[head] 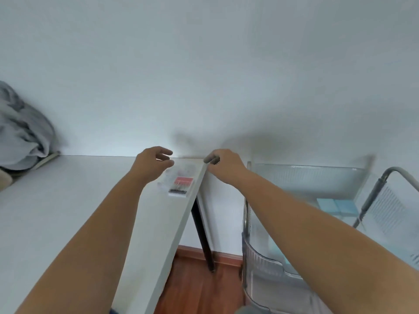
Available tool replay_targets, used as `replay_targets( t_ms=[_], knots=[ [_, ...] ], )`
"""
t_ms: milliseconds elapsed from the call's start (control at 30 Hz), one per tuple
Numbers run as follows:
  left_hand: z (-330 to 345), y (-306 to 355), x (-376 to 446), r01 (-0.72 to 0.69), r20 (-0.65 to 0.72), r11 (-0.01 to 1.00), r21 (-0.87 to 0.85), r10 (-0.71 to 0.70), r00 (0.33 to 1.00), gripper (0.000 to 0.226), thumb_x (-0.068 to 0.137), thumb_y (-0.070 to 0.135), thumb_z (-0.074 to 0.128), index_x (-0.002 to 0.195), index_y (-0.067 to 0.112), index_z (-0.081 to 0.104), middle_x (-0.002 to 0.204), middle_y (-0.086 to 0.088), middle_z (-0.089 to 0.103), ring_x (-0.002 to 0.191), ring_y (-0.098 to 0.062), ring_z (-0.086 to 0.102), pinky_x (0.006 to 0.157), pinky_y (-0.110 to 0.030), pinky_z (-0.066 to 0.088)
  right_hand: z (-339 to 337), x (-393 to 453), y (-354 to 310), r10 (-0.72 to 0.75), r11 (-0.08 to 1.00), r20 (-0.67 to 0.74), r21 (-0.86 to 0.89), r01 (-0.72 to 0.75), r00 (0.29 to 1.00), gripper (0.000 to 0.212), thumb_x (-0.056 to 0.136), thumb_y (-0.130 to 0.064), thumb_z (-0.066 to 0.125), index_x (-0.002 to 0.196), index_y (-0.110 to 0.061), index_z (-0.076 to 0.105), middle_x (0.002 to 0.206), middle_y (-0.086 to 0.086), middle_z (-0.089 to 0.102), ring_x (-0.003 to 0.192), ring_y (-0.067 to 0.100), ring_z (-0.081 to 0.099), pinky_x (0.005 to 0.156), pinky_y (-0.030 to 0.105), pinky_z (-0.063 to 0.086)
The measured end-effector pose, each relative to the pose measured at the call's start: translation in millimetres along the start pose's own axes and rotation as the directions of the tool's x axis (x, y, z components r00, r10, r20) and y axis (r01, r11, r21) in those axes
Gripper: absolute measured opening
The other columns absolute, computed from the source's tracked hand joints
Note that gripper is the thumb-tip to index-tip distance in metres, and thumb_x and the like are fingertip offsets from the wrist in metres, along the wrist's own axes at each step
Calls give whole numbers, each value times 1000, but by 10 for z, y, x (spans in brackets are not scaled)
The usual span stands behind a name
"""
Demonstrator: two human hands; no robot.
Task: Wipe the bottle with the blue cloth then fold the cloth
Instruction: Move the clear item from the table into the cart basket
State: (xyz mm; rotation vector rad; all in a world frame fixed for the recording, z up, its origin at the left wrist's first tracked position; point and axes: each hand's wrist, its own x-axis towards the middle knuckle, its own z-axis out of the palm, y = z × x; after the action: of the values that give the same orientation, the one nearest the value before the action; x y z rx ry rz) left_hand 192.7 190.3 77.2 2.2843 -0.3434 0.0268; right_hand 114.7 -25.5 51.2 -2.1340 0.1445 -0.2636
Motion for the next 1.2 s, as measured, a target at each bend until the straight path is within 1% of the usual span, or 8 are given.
replay_targets(
  t_ms=[133,267,367,500,733,967,1100,1200],
  knots=[
    [71,-339,162,77,31,995,58,-78,996,32,84,26,75,115,22,68,109,-1,69,92,-17,63,65,-22,46,277,189,29,13,999,61,-52,-10,998,19,83,-17,66,102,-19,69,104,1,59,89,12,55,67,19,43],
    [207,-502,348,161,54,979,125,-168,984,39,85,37,74,115,14,69,109,-6,68,97,-22,63,84,-30,49,510,386,39,-1,991,108,-134,15,994,27,84,-25,70,110,-22,67,123,-2,58,105,14,54,82,22,38],
    [277,-499,450,193,70,961,198,-211,975,33,84,45,71,75,14,62,73,-7,58,67,-20,55,66,-29,42,635,505,54,12,985,135,-172,11,991,31,83,-26,70,114,-24,66,129,-2,55,115,16,53,84,23,37],
    [328,-384,477,213,57,958,194,-227,972,41,81,46,74,64,15,55,57,-1,52,52,-14,50,51,-25,37,671,559,93,27,981,133,-195,-1,991,41,80,-32,73,119,-24,64,132,-2,54,118,16,51,84,22,37],
    [374,-341,523,219,-14,975,-28,-220,975,30,79,33,78,90,19,54,88,2,59,86,-18,59,71,-31,45,668,658,98,19,983,39,-183,-12,999,46,69,-35,79,111,-21,67,120,-3,59,110,13,55,84,24,45],
    [283,-72,420,184,-117,910,-371,-243,963,24,77,24,69,95,12,60,95,-10,70,84,-27,69,68,-34,51,520,509,-115,-209,945,-143,-286,162,967,48,66,-39,74,111,-25,63,109,-5,58,86,10,47,71,26,37],
    [239,194,308,162,-36,774,-612,-232,972,36,79,18,70,111,11,54,102,-14,69,71,-22,72,64,-30,58,147,315,-141,-319,936,-200,-223,274,927,47,64,-31,79,109,-24,67,109,-6,60,84,12,56,72,26,45],
    [305,459,192,130,46,712,-690,-136,990,43,82,13,69,120,15,50,98,-12,68,68,-23,72,61,-27,57,-213,97,-67,-398,913,-193,-174,368,897,46,63,-22,83,107,-20,70,103,-9,61,79,12,60,76,26,53]
  ],
)
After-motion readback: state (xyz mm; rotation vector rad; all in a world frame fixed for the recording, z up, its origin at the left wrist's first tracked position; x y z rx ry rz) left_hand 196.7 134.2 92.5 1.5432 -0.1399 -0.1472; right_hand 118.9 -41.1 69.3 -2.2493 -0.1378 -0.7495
